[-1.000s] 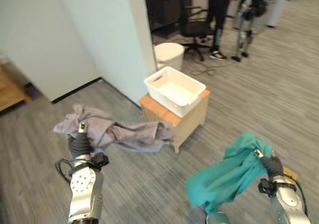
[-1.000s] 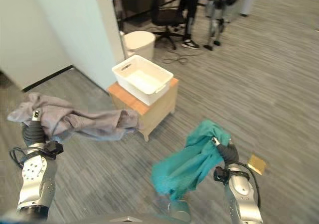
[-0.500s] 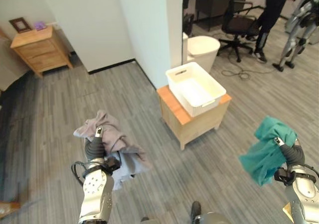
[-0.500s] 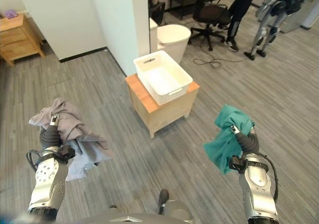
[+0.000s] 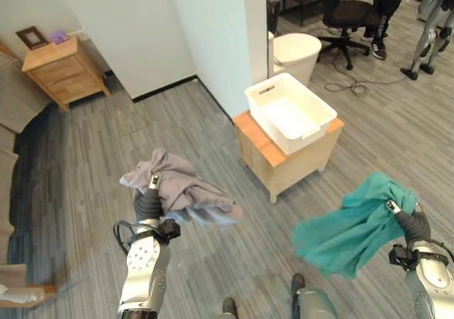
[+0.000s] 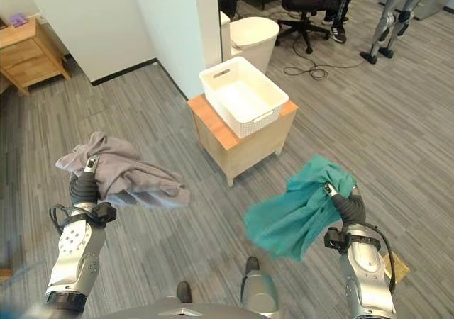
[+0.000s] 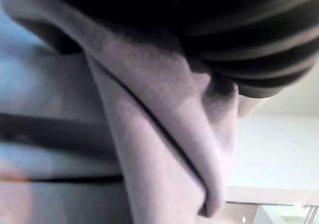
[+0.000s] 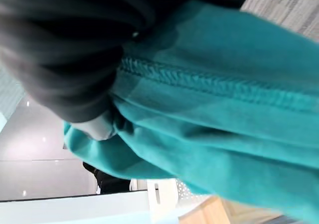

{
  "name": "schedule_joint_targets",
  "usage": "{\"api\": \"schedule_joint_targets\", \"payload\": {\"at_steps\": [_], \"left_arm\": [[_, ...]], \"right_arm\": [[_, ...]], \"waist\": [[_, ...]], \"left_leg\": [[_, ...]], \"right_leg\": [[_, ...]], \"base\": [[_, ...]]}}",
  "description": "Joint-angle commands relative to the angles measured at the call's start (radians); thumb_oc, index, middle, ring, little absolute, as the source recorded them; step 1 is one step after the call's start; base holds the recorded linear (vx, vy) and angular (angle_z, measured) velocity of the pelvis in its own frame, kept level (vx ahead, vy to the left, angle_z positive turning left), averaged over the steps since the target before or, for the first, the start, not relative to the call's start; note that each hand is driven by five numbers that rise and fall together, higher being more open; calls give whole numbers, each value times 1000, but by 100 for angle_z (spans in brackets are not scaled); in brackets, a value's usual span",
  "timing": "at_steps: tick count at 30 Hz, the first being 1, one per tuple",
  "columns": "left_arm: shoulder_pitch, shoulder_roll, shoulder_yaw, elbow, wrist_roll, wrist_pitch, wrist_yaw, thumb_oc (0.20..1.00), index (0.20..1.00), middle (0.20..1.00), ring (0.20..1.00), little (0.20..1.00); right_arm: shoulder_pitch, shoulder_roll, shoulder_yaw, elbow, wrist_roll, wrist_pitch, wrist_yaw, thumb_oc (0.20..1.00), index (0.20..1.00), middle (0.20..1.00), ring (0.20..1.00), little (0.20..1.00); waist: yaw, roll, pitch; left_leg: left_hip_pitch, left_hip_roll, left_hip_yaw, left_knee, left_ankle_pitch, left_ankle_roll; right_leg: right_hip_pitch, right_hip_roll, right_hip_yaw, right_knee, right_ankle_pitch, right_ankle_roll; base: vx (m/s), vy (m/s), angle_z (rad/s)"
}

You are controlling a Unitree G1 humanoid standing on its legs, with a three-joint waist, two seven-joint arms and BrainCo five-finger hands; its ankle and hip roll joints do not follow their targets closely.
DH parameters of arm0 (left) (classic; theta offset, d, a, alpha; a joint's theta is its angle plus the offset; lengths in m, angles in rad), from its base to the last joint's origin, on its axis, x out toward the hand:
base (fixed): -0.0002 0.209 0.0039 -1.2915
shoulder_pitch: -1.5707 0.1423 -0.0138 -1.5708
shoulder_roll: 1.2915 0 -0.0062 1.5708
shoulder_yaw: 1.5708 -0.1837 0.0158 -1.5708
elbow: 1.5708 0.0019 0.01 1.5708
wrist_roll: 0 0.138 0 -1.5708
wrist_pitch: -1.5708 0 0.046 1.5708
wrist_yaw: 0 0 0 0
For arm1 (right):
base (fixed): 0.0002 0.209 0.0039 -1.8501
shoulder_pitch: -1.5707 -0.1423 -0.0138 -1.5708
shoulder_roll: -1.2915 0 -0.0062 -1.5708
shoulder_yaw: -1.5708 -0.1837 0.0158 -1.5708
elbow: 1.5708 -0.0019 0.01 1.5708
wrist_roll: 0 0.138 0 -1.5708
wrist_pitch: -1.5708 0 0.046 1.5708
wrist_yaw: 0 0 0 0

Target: Pick up bed clothes into laundry basket.

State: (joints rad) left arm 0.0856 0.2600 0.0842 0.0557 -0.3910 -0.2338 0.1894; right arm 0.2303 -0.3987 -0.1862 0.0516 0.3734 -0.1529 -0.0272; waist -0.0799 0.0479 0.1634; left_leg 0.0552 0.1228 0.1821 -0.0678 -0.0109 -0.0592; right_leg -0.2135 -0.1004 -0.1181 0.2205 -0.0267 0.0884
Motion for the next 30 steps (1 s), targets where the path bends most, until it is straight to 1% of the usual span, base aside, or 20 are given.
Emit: {"api": "schedule_joint_targets", "payload": {"at_steps": [1,5,6,7,11,12,14,17,20,21,22,24,25,26,27,28,29,30], "left_arm": [[-29,76,55,-58,-10,-61,-6,200,200,200,200,200],[-29,87,64,-49,-2,-63,-3,200,200,200,200,200],[-31,93,66,-46,12,-61,5,200,200,200,200,200],[-38,123,38,-28,28,3,-63,200,200,200,200,200],[-33,135,60,-33,34,-3,-45,200,200,200,200,200],[-25,130,79,-28,34,-5,-26,200,200,200,200,200],[-14,127,91,-26,37,-3,-20,200,200,200,200,200],[33,126,120,-18,53,4,-8,200,200,200,200,200],[42,128,129,-22,56,6,-6,200,200,200,200,200],[53,144,158,-36,77,3,0,200,200,200,200,200],[53,145,158,-37,78,3,1,200,200,200,200,200],[50,161,176,-27,86,5,10,200,200,200,200,200],[49,161,176,-26,85,4,10,200,200,200,200,200],[41,162,176,-21,84,6,15,200,200,200,200,200],[37,162,174,-21,78,6,19,200,200,200,200,200],[30,157,171,-18,71,5,22,200,200,200,200,200],[23,160,154,-33,74,7,17,200,200,200,200,200],[22,159,154,-33,74,8,18,200,200,200,200,200]], "right_arm": [[-34,15,-7,-74,26,-70,5,200,200,200,200,200],[-31,16,13,-78,9,-59,17,200,200,200,200,200],[-29,21,14,-77,4,-56,18,200,200,200,200,200],[-51,35,-82,-14,79,-69,-62,200,200,200,200,200],[-49,20,-66,-6,34,-51,-62,200,200,200,200,200],[-77,16,-60,-11,21,-51,-74,200,200,200,200,200],[-90,17,-60,-16,26,-54,-73,200,200,200,200,200],[-107,19,-52,-21,14,-50,-70,200,200,200,200,200],[-110,20,-47,-20,7,-49,-70,200,200,200,200,200],[-121,29,-46,-7,48,-49,-57,200,200,200,200,200],[-122,29,-46,-6,50,-50,-56,200,200,200,200,200],[-125,42,-49,-7,83,-56,-45,200,200,200,200,200],[-125,43,-49,-7,83,-56,-45,200,200,200,200,200],[-120,49,-52,-12,78,-55,-43,200,200,200,200,200],[-120,51,-53,-15,73,-55,-46,200,200,200,200,200],[-126,54,-49,-19,69,-60,-51,200,200,200,200,200],[-130,50,-43,-14,63,-59,-54,200,200,200,200,200],[-132,49,-44,-12,62,-59,-54,200,200,200,200,200]], "waist": [[-6,-81,-49],[-7,-84,-40],[-11,-85,-38],[-15,-72,-45],[-15,-72,-53],[-6,-72,-50],[1,-73,-47],[23,-79,-45],[27,-81,-44],[39,-82,-38],[39,-83,-38],[42,-78,-24],[43,-80,-24],[35,-74,-3],[32,-69,10],[35,-63,25],[17,-44,45],[16,-44,45]], "left_leg": [[47,-38,-6,-14,9,-26],[51,-66,10,-19,-2,-8],[48,-79,15,-19,-9,-2],[7,7,96,20,54,-43],[25,-12,106,-4,45,-31],[28,-21,106,-6,39,-23],[29,-24,106,-6,35,-19],[30,-44,105,-2,19,-4],[31,-48,107,-1,14,1],[31,-63,108,4,-1,15],[31,-64,109,5,-2,16],[35,-77,98,15,-19,33],[34,-79,98,15,-19,34],[58,-96,82,15,-36,55],[64,-99,77,15,-35,63],[74,-106,88,16,-44,75],[91,-95,80,20,-52,82],[91,-93,79,21,-55,80]], "right_leg": [[211,1,47,-301,107,58],[190,-12,71,-301,131,80],[179,-22,81,-299,142,91],[269,-30,-81,-256,31,43],[264,-39,-70,-250,32,51],[260,-47,-63,-242,35,55],[259,-52,-60,-239,36,59],[263,-72,-59,-239,49,72],[262,-77,-58,-238,52,77],[252,-91,-55,-209,57,90],[250,-93,-53,-205,56,91],[214,-116,-38,-99,73,100],[208,-118,-36,-89,69,101],[153,-134,-7,67,124,110],[108,-144,-2,128,190,113],[73,-173,-19,195,233,121],[21,-143,-20,272,206,116],[17,-143,-20,280,199,114]], "base": [[-84,142,-17],[-82,133,-19],[-80,121,-11],[-48,121,-7],[-5,82,10],[-24,118,-2],[-7,86,-4],[21,107,-1],[21,95,1],[19,115,0],[24,203,-2],[3,145,0],[27,185,4],[21,189,17],[24,279,24],[44,260,6],[52,194,-11],[206,135,-22]]}}
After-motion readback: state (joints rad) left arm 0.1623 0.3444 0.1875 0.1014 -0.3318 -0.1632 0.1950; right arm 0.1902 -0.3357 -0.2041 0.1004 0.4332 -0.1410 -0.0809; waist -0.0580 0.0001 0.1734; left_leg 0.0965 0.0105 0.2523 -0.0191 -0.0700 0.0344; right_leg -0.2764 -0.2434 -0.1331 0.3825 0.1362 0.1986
